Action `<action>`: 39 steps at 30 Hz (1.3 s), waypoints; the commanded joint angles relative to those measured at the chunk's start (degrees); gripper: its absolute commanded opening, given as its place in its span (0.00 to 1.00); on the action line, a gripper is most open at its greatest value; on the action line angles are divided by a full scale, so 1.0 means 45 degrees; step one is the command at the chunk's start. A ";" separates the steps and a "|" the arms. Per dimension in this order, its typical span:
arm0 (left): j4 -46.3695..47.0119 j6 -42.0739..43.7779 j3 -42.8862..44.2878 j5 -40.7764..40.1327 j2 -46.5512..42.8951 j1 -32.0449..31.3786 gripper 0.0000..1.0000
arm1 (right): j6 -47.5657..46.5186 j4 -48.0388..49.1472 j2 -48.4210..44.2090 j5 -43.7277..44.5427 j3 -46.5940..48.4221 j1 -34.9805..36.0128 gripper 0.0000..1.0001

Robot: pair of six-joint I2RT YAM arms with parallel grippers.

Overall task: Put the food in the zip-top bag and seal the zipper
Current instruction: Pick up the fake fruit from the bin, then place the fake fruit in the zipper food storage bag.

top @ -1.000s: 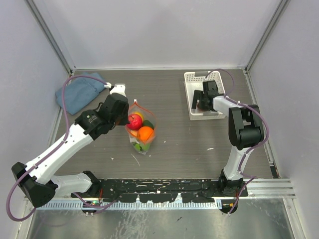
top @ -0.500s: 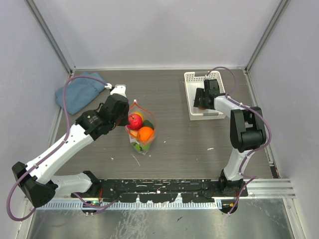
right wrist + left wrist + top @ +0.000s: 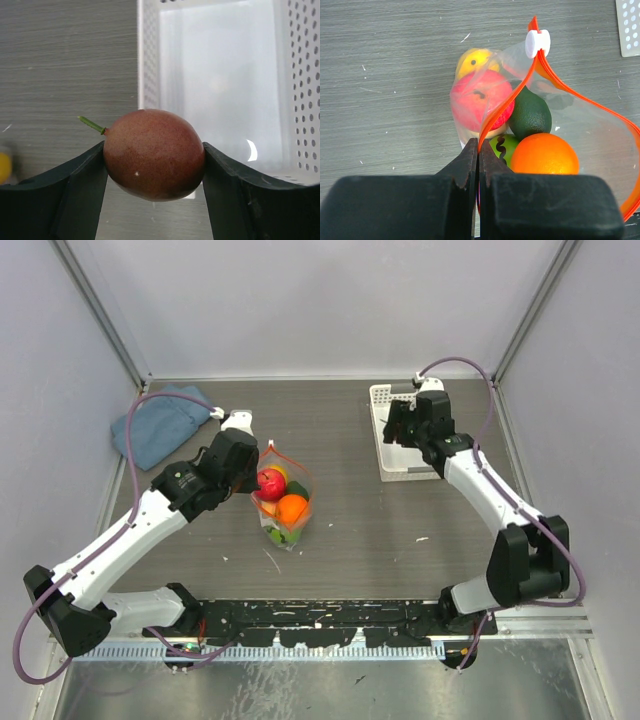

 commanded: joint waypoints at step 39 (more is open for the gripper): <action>0.1320 -0.0681 -0.0241 0.0618 -0.0583 -0.0005 0.00 | -0.0942 0.3560 -0.1665 -0.4099 -0.0401 0.8201 0.50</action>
